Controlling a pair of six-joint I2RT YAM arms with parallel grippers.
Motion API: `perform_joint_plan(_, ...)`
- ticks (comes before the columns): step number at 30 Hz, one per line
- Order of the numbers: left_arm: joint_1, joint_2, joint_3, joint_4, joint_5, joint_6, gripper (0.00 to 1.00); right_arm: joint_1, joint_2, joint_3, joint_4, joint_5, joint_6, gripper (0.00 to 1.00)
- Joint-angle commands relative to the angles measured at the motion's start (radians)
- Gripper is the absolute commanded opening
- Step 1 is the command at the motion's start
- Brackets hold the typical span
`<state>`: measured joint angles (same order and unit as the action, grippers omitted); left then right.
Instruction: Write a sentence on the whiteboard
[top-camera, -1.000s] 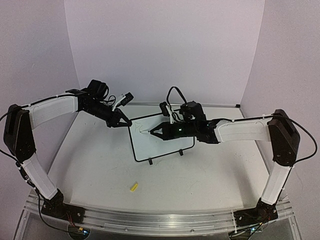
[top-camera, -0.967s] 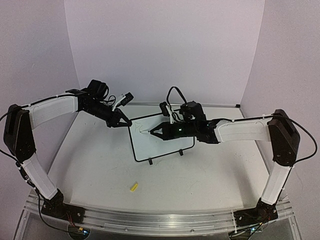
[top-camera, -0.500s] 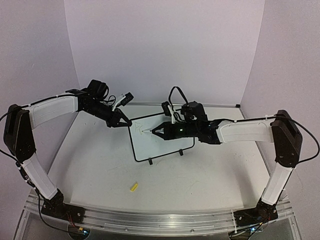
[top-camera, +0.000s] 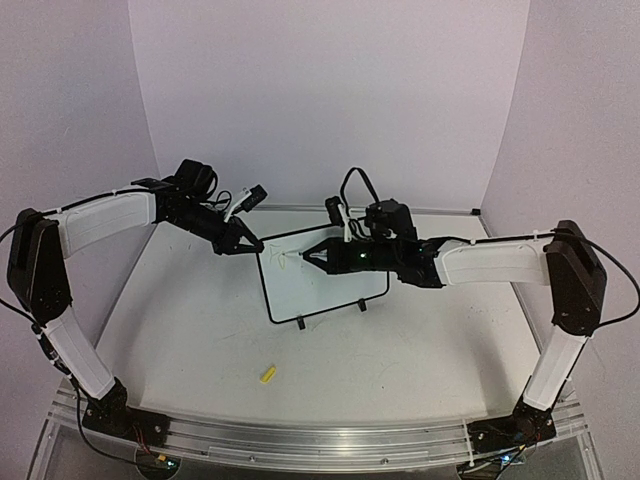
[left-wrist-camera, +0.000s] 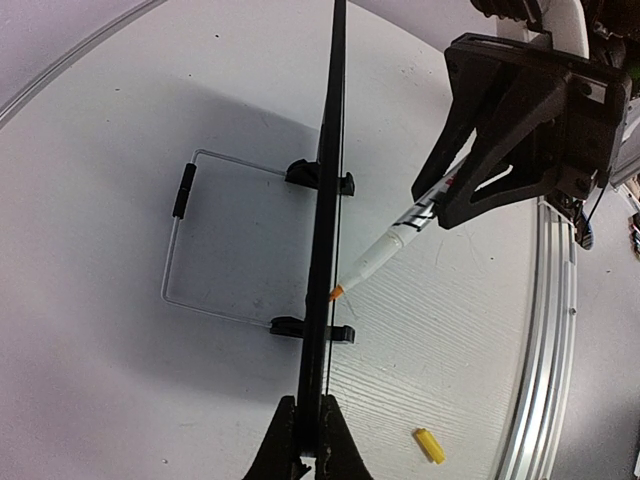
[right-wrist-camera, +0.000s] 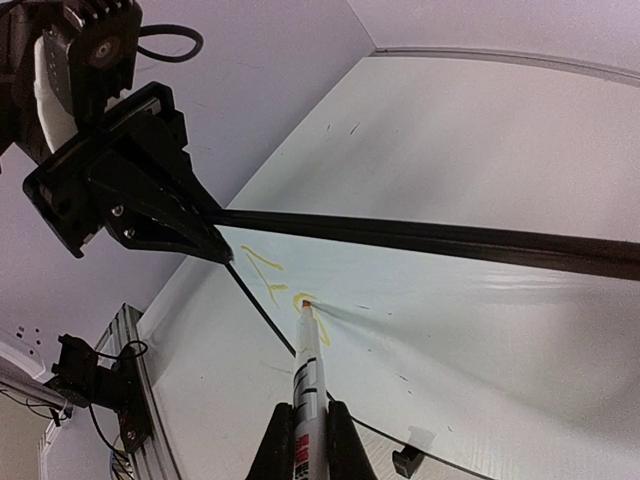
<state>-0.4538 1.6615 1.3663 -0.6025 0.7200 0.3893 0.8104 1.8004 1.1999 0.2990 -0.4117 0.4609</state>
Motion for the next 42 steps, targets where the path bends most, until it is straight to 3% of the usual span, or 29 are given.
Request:
perform_joint_plan(1,-0.022,-0.003,-0.013,-0.072,-0.031,0.022,0.00,-0.009,-0.038,0.006,0.065,0.069,0.007,0.00)
perform_joint_plan(42,-0.026,0.007,-0.012,-0.073,-0.032,0.022,0.00,-0.009,-0.066,-0.055,0.005,0.094,-0.011,0.00)
